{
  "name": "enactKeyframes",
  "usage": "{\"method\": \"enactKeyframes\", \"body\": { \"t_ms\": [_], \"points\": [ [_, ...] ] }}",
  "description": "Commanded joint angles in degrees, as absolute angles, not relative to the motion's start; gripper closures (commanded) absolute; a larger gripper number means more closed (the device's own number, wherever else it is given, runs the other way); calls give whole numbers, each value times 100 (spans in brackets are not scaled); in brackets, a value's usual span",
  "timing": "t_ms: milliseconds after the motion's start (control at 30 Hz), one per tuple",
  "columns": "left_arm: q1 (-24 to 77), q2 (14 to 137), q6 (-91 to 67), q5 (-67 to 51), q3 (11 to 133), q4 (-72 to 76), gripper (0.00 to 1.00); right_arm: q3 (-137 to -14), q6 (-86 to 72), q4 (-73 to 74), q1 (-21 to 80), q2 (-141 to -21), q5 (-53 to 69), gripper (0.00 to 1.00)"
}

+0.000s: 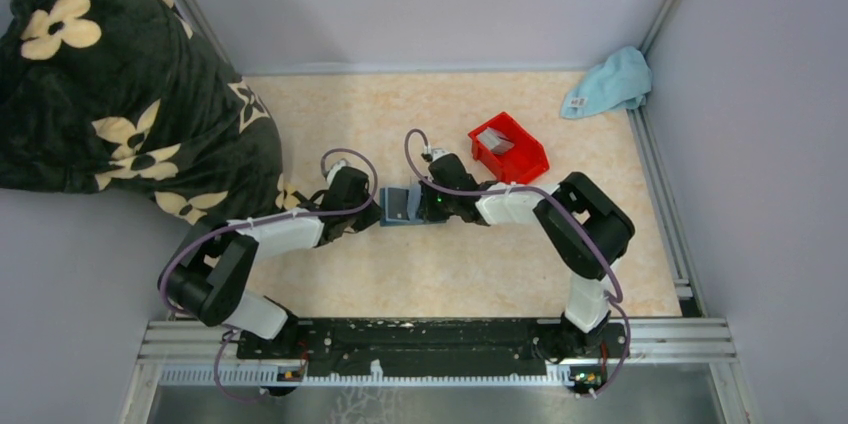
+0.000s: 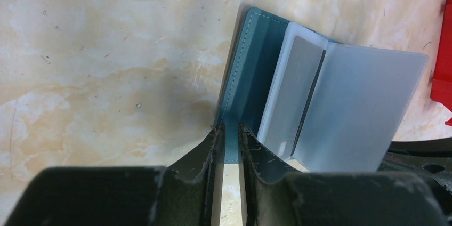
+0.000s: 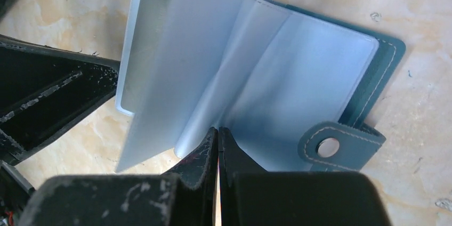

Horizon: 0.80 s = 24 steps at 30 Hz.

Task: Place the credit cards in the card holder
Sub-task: Turn over the card slot in the card holder.

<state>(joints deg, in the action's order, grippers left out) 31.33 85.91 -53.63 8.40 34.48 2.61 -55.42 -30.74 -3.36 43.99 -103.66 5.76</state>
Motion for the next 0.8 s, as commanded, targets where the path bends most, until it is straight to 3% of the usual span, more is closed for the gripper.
{"method": "enactKeyframes", "body": {
  "t_ms": [0, 300, 767],
  "points": [
    [3077, 9112, -5095, 930, 3138, -574, 77, -5381, -3195, -1189, 4303, -10512, 993, 100],
    [3077, 9202, -5115, 853, 3120, -488, 78, -5281, -3232, -1977, 4280, -10275, 1312, 100],
    [3073, 9243, -5108, 820, 3111, -436, 78, -5562, -3005, -1837, 4280, -10280, 1318, 100]
  ]
}}
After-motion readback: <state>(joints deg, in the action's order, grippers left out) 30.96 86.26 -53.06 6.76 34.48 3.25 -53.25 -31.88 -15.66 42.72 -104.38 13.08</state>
